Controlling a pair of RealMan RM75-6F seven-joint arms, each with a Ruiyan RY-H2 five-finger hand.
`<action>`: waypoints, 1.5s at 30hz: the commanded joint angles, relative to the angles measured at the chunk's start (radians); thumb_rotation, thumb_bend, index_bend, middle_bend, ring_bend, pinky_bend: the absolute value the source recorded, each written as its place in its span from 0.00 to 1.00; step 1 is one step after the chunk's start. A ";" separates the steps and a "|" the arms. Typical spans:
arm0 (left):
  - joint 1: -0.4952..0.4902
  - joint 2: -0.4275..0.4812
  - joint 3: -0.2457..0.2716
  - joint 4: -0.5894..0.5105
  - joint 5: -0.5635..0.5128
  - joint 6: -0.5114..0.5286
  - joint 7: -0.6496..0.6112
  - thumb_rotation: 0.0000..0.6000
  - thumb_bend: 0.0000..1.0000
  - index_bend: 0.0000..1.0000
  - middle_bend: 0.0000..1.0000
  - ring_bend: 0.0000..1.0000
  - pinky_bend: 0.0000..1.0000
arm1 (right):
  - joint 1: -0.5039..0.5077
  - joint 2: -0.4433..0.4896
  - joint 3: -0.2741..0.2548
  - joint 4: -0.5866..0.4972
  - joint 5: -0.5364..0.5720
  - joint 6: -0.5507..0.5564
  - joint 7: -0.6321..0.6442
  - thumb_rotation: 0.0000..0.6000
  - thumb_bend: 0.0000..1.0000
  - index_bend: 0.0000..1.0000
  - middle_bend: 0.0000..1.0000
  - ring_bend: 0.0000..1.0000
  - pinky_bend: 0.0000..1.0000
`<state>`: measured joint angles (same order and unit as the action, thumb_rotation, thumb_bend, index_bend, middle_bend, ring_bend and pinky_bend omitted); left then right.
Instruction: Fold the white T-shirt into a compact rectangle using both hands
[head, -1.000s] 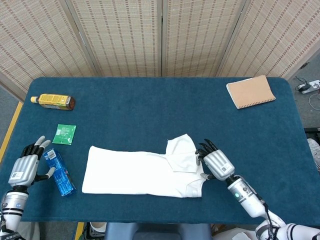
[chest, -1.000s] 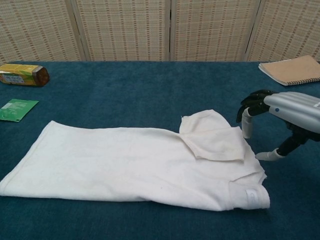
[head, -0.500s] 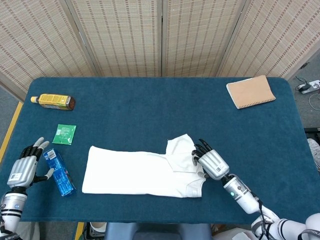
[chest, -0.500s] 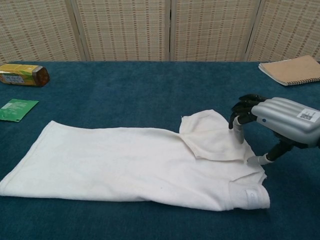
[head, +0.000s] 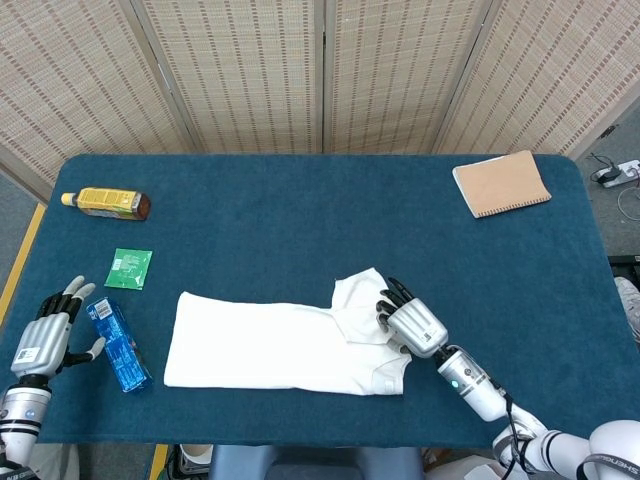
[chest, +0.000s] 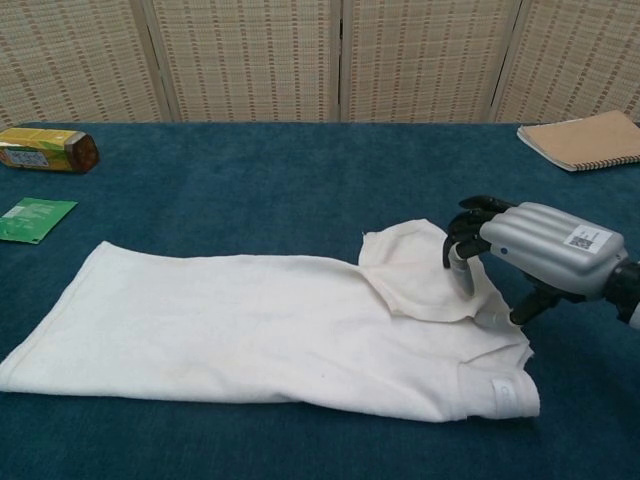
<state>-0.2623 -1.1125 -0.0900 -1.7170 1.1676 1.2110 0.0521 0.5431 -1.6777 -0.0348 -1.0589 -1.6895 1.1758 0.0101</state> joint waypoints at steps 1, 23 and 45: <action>0.001 -0.002 -0.002 0.002 0.002 0.002 -0.002 1.00 0.32 0.00 0.00 0.00 0.00 | 0.002 -0.012 -0.001 0.019 -0.003 0.007 0.013 1.00 0.27 0.60 0.37 0.18 0.00; 0.013 0.008 -0.005 -0.004 0.010 0.009 -0.005 1.00 0.32 0.00 0.00 0.00 0.00 | 0.030 -0.083 0.186 0.000 0.229 -0.044 0.032 1.00 0.33 0.65 0.40 0.20 0.00; 0.003 0.033 -0.013 -0.003 0.031 0.002 0.003 1.00 0.32 0.00 0.00 0.00 0.00 | 0.079 -0.036 0.286 -0.115 0.339 -0.083 -0.060 1.00 0.19 0.09 0.18 0.14 0.00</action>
<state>-0.2585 -1.0800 -0.1030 -1.7202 1.1983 1.2138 0.0548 0.6225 -1.7389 0.2375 -1.1403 -1.3499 1.0747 -0.0469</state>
